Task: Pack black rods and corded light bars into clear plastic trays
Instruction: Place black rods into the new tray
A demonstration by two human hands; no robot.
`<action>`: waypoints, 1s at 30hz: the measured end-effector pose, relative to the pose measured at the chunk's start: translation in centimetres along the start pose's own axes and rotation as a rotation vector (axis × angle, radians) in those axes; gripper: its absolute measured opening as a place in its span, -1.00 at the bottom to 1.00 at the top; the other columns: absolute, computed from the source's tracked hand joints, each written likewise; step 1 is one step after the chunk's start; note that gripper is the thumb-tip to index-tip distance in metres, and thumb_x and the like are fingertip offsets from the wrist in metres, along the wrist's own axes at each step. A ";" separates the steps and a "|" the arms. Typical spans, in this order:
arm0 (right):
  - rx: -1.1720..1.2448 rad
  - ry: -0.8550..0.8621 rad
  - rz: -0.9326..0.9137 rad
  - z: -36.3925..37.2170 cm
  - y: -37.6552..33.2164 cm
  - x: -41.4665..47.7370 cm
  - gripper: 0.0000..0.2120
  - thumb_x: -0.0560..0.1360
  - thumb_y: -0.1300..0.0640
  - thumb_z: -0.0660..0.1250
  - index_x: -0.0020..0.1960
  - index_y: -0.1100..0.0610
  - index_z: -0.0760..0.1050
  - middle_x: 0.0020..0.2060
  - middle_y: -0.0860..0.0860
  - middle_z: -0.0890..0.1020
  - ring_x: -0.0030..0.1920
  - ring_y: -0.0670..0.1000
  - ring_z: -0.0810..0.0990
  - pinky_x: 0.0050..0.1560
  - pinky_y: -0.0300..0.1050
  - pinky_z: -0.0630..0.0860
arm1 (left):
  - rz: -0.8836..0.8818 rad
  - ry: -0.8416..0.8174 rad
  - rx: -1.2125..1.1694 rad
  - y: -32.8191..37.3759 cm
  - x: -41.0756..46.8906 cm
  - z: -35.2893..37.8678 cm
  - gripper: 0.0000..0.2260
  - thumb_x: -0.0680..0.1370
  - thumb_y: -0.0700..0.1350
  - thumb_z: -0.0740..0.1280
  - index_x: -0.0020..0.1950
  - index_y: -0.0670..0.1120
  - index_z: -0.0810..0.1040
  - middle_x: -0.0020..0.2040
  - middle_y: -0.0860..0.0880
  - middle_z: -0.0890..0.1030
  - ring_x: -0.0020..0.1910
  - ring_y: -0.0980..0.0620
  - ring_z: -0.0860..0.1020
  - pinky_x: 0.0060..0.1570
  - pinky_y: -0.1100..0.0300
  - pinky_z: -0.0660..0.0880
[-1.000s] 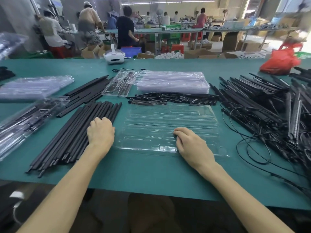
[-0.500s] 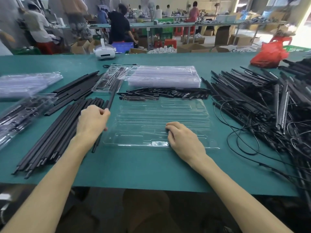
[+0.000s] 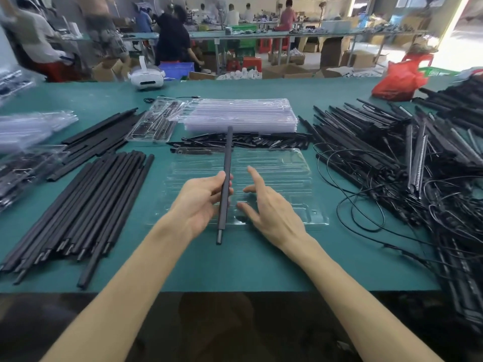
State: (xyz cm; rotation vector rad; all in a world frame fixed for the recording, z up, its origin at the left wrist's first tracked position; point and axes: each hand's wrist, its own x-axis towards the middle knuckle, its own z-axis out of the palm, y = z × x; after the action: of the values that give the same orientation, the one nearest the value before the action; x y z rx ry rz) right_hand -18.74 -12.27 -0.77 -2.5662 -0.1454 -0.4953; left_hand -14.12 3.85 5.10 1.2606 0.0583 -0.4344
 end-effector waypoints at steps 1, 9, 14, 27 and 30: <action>0.005 -0.010 0.000 0.0 0.1 0.0 -0.23 0.61 -0.16 0.26 0.63 -0.01 -0.10 0.31 -0.06 0.56 0.26 0.07 0.53 0.23 -0.01 0.44 | -0.001 -0.014 0.033 0.1 0.1 0.2 -0.79 0.65 -0.13 0.29 0.10 -0.24 0.66 -0.26 -0.01 0.59 -0.29 0.09 0.55 -0.20 0.18 0.52; -0.050 -0.038 -0.032 0.1 0.3 0.1 -0.49 0.63 -0.19 0.20 0.43 0.11 0.32 0.19 0.00 0.59 0.22 0.07 0.50 0.14 -0.08 0.38 | -0.007 -0.021 -0.125 0.7 0.5 1.4 -0.88 0.61 -0.17 0.35 0.00 -0.19 0.64 -0.28 -0.01 0.64 -0.36 0.11 0.61 -0.33 0.27 0.57; -0.085 -0.044 -0.028 0.0 0.1 0.0 -0.55 0.64 -0.18 0.17 0.34 0.14 0.41 0.17 0.02 0.61 0.22 0.06 0.51 0.19 -0.08 0.38 | 0.057 0.014 -0.186 0.4 1.1 1.9 -0.91 0.61 -0.27 0.34 -0.05 -0.29 0.55 -0.22 -0.17 0.69 -0.23 -0.04 0.72 -0.29 0.25 0.62; -0.112 -0.042 -0.004 0.1 -0.1 0.2 -0.63 0.64 -0.10 0.20 0.23 0.18 0.47 0.13 0.12 0.62 0.19 0.11 0.52 0.17 -0.06 0.38 | 0.031 0.062 -0.093 -1.2 3.3 3.5 -0.93 0.65 -0.34 0.25 -0.01 -0.25 0.38 0.01 -0.36 0.66 -0.17 -0.07 0.73 -0.17 0.27 0.65; -0.108 -0.028 0.005 0.2 0.0 0.2 -0.65 0.64 -0.09 0.19 0.21 0.17 0.48 0.12 0.10 0.62 0.19 0.09 0.52 0.13 -0.10 0.37 | -0.021 0.006 -0.132 -1.2 3.8 2.9 -0.94 0.69 -0.31 0.16 0.04 -0.28 0.38 0.06 -0.36 0.66 -0.07 -0.09 0.72 -0.11 0.26 0.65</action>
State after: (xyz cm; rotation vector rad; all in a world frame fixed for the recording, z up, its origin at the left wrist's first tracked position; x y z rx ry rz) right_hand -18.51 -12.16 -0.85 -2.6786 -0.1255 -0.4780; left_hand -11.63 -0.17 3.85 1.1328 0.1039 -0.4380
